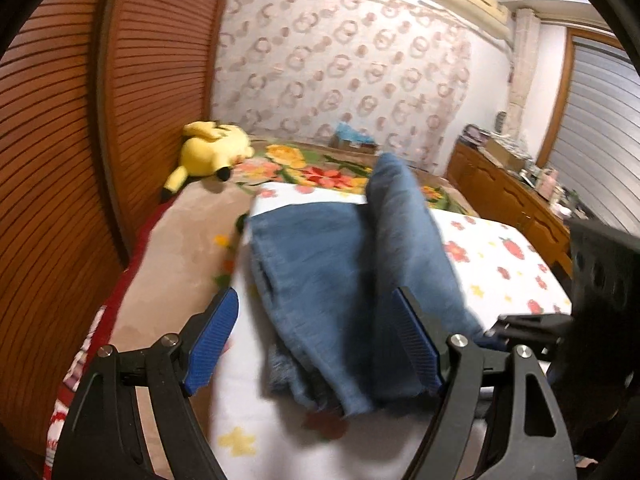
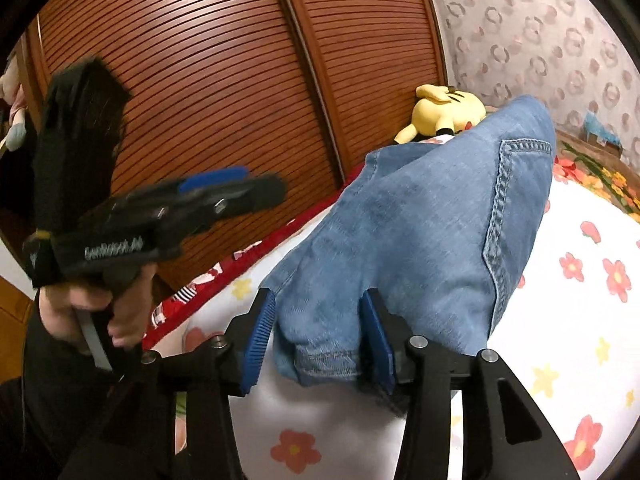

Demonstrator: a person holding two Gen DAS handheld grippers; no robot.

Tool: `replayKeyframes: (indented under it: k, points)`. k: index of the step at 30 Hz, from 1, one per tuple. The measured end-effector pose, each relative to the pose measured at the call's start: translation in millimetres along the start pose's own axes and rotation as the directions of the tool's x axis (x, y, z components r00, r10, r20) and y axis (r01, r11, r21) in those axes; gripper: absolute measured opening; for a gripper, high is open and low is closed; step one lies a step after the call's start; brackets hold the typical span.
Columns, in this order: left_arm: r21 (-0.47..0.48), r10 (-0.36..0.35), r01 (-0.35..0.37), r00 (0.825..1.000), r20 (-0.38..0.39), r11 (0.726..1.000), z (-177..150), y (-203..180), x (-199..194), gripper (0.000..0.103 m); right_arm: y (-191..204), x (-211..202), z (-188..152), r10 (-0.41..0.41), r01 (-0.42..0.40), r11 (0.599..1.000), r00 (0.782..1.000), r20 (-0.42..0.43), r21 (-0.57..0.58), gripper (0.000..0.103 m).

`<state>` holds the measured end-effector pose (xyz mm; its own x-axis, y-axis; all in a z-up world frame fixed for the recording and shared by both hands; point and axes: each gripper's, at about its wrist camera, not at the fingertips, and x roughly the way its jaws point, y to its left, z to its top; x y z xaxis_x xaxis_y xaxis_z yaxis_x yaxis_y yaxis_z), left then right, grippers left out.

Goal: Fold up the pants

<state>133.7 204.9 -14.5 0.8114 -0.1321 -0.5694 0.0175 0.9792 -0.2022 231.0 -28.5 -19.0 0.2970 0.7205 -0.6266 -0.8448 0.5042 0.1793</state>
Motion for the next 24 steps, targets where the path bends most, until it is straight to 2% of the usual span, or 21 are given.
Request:
replayKeyframes:
  k: [6, 9, 11, 15, 20, 24]
  points:
    - [0.048, -0.037, 0.039, 0.999, -0.027, 0.998, 11, -23, 13, 0.079, -1, -30, -9, -0.046, 0.045, 0.999, 0.999, 0.025, 0.008, 0.048]
    - [0.063, -0.084, 0.088, 0.995, -0.054, 0.994, 13, -35, 21, 0.078, 1, -40, -11, -0.087, 0.088, 0.996, 0.995, 0.039, -0.01, 0.048]
    - [0.06, -0.113, 0.117, 0.991, -0.067, 0.991, 15, -40, 25, 0.077, -4, -37, -14, -0.084, 0.084, 0.996, 0.996, 0.021, 0.01, 0.049]
    - [0.076, -0.114, 0.119, 0.991, -0.074, 0.99, 21, -49, 29, 0.077, -5, -27, -17, -0.076, 0.076, 0.996, 0.997, 0.01, 0.042, 0.049]
    - [0.098, -0.118, 0.126, 0.989, -0.088, 0.987, 26, -59, 33, 0.076, -5, -35, -20, -0.092, 0.089, 0.994, 0.995, 0.033, 0.067, 0.049]
    - [0.132, -0.107, 0.118, 0.991, -0.084, 0.984, 26, -71, 34, 0.076, -8, -44, -24, -0.141, 0.134, 0.985, 0.988, 0.057, 0.109, 0.048]
